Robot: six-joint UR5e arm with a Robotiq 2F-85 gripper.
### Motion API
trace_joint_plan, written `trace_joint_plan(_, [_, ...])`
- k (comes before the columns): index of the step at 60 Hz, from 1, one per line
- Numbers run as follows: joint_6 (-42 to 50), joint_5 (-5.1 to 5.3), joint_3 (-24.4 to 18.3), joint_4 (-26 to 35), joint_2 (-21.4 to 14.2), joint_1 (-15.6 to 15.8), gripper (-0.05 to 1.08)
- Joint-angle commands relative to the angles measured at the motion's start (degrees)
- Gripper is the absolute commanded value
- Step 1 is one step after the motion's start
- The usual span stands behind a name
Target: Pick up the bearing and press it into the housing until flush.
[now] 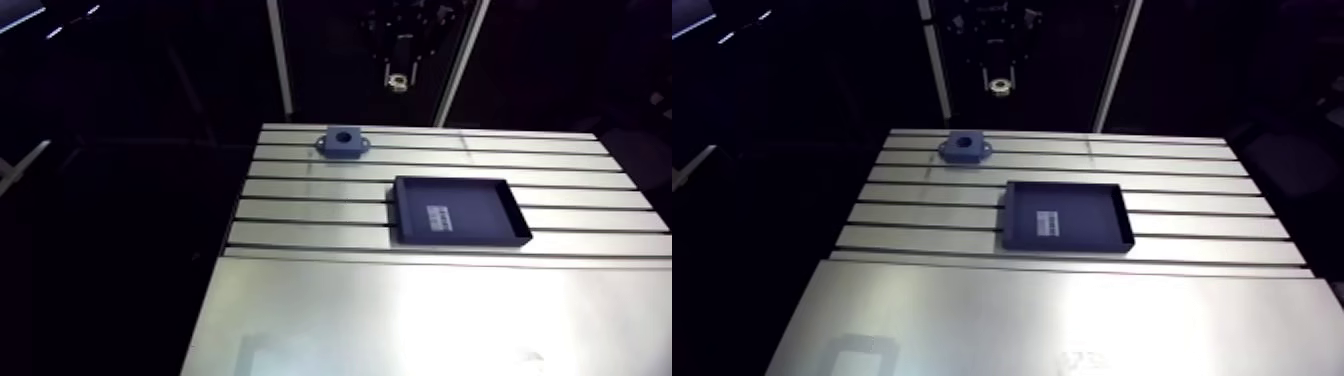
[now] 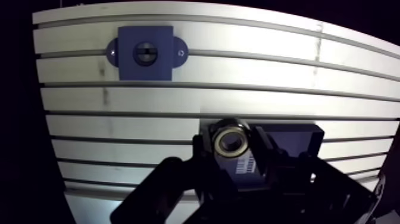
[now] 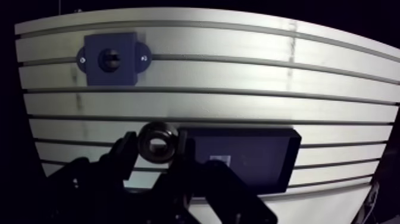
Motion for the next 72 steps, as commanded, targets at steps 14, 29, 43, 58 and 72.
trace_joint_plan(14, [9.8, 0.15, -7.5, -0.6, 9.9, 5.7, 0.64])
trace_joint_plan(29, [9.9, -0.02, -7.4, -4.2, 12.3, 5.7, 0.64])
trace_joint_plan(43, [9.7, 0.43, -7.8, -4.6, 13.9, 5.9, 0.64])
trace_joint_plan(58, [9.4, 0.34, -7.9, -4.6, 14.6, 6.1, 0.64])
trace_joint_plan(72, [9.3, 0.26, -7.6, -4.7, 15.1, 6.2, 0.64])
